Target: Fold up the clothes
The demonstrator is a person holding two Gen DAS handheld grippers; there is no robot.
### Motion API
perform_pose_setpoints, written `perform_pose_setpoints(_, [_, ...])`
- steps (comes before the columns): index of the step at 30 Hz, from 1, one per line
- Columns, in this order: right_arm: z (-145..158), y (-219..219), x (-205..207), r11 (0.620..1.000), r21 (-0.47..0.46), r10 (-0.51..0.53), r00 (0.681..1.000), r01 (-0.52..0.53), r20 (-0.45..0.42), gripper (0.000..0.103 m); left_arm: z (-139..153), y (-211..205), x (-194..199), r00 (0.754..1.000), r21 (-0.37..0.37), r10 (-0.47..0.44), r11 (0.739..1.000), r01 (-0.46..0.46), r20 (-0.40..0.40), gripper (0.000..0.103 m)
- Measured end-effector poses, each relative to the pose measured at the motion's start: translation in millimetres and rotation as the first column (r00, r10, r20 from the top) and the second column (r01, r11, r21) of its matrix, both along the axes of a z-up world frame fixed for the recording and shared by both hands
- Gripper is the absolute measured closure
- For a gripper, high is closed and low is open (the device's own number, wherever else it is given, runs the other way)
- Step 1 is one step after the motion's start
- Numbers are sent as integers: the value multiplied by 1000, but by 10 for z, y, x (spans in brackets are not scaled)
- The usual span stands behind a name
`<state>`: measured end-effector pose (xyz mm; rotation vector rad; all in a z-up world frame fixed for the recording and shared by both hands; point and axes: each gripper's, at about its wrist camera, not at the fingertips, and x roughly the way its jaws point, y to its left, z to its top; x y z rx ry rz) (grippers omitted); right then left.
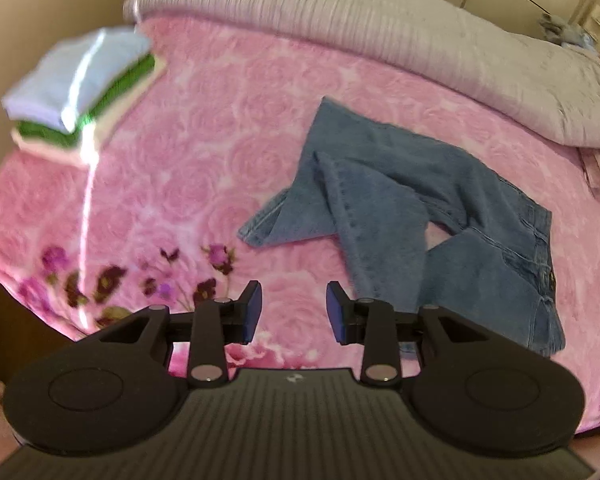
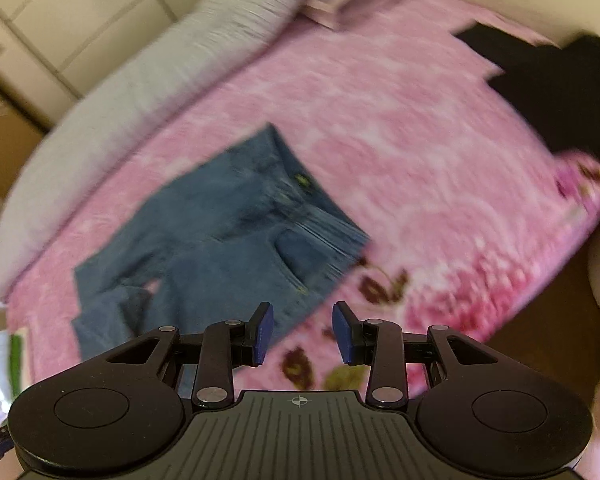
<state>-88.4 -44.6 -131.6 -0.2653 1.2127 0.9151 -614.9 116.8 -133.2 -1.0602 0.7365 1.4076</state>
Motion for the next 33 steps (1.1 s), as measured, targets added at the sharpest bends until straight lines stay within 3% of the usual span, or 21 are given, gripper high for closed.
perform_pose_setpoints(4, [-366,-66,19,995,-87,-58,998,57,-15,66,-496,190,-265,984,-105,125,988,-112,124,67])
perform_pose_setpoints(8, [-719,-41,79,989,-109,-109,993,103,-48,65,-991,271,-491,922,-207,308,943,-262,236,66])
perform_pose_setpoints(10, [-890,39,120,985,-115,-139,988,130,-68,65,-1208,302,-544,895,-249,371,917,-311,248,66])
perform_pose_setpoints(14, [-1246,330,108,986,-133,-114,989,100,-99,65,-1469,397,-548,887,-255,407,901,-351,216,66])
perform_pose_setpoints(17, [-1472,519,81,991,-108,-91,988,77,-128,63,-1621,474,-626,848,-251,463,880,-404,257,66])
perform_pose_setpoints(21, [-1715,619,132,990,-104,-111,984,97,-138,58,-1753,552,-761,737,-249,570,822,-512,363,65])
perform_pose_setpoints(24, [-1822,618,267,985,-95,-157,977,145,-141,56,-1874,617,-786,658,-281,644,764,-581,390,59])
perform_pose_setpoints(29, [-1965,542,550,966,-75,-255,952,245,-169,54,-2081,727,-820,510,-342,751,651,-678,418,58])
perform_pose_setpoints(33, [-2048,475,760,941,-12,-333,916,339,-222,54,-2241,808,-827,397,-382,825,546,-745,403,58])
